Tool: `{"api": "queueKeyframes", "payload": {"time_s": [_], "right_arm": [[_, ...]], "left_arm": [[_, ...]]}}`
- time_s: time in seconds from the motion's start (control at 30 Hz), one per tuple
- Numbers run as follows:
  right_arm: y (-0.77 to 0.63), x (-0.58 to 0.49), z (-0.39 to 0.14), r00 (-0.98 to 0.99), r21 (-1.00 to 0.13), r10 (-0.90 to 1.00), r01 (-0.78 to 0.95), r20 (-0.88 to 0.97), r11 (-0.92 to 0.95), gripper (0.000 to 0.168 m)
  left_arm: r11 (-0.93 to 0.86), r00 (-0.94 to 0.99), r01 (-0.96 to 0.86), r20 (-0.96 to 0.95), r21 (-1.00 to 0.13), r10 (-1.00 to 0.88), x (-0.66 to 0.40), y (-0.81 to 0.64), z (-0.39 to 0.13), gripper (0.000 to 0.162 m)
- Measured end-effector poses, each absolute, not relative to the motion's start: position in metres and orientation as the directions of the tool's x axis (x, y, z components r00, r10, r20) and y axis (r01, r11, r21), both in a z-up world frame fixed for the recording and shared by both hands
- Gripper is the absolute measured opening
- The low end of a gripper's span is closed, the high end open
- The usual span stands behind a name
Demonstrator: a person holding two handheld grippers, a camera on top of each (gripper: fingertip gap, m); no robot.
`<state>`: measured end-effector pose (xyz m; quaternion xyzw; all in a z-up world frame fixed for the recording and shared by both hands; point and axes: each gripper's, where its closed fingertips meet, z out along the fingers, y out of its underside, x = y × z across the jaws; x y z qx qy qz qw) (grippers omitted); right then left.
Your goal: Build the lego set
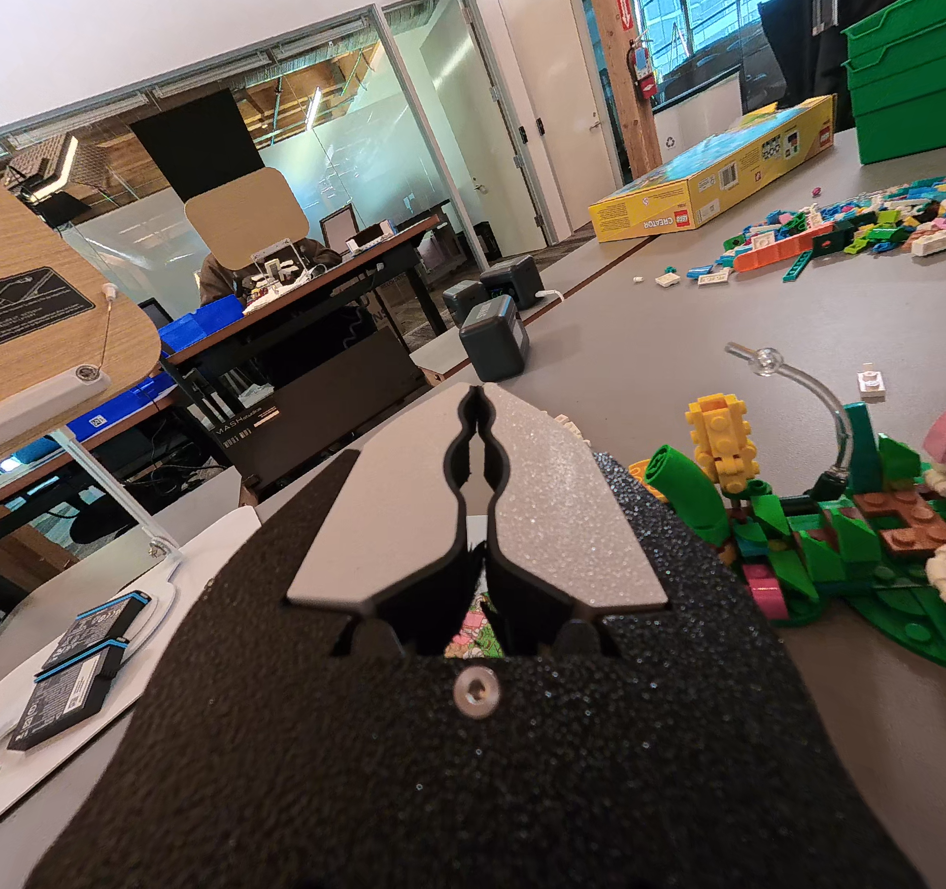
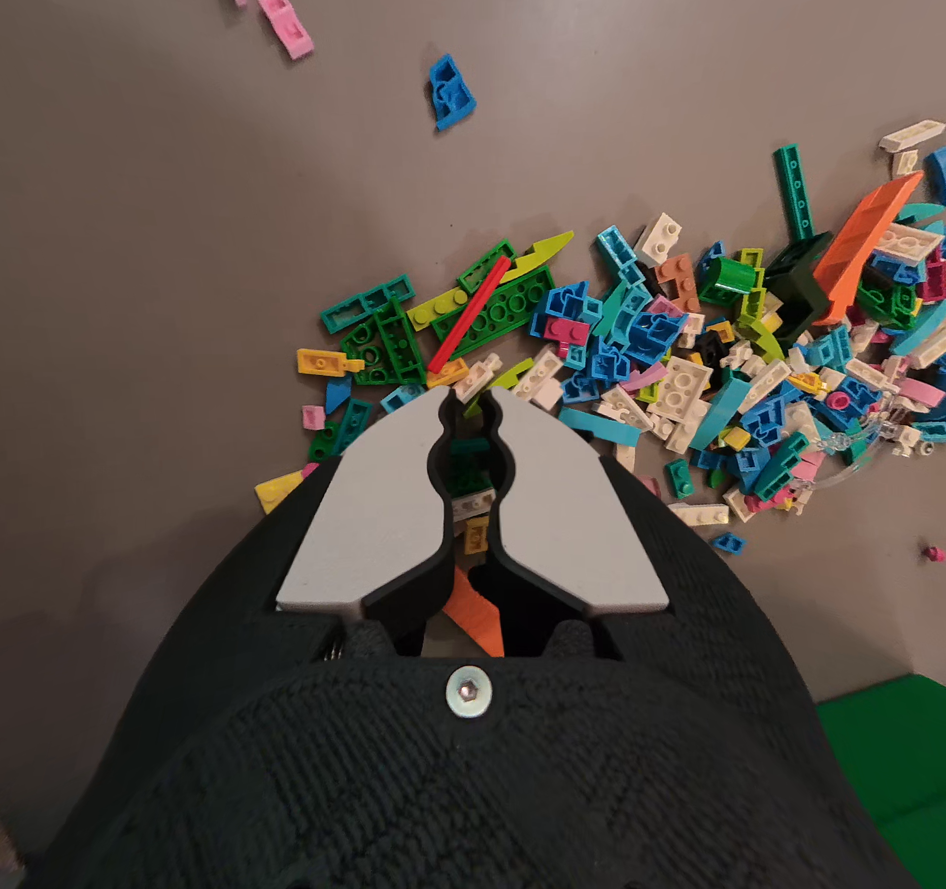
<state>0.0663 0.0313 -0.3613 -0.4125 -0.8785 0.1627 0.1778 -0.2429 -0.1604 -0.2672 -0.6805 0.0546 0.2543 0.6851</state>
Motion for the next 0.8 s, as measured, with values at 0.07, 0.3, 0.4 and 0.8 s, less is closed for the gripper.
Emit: {"api": "queueKeyframes", "payload": {"time_s": [0.07, 0.3, 0.4, 0.8], "right_arm": [[0.037, 0.063, -0.362, -0.594, -0.405, 0.773, 0.664, 0.224, 0.628, 0.009], [0.03, 0.06, -0.357, -0.612, -0.424, 0.751, 0.629, 0.246, 0.652, 0.01], [0.033, 0.06, -0.361, -0.621, -0.396, 0.739, 0.629, 0.263, 0.669, 0.009], [0.044, 0.053, -0.364, -0.576, -0.358, 0.782, 0.696, 0.239, 0.622, 0.003]], "left_arm": [[-0.056, 0.865, -0.422, -0.42, -0.905, 0.274, -0.243, -0.16, -0.267, 0.0], [-0.054, 0.867, -0.421, -0.419, -0.906, 0.271, -0.242, -0.16, -0.267, 0.0], [-0.054, 0.867, -0.421, -0.419, -0.906, 0.269, -0.242, -0.159, -0.267, 0.0], [-0.045, 0.87, -0.419, -0.415, -0.907, 0.267, -0.24, -0.16, -0.266, 0.0]]}}
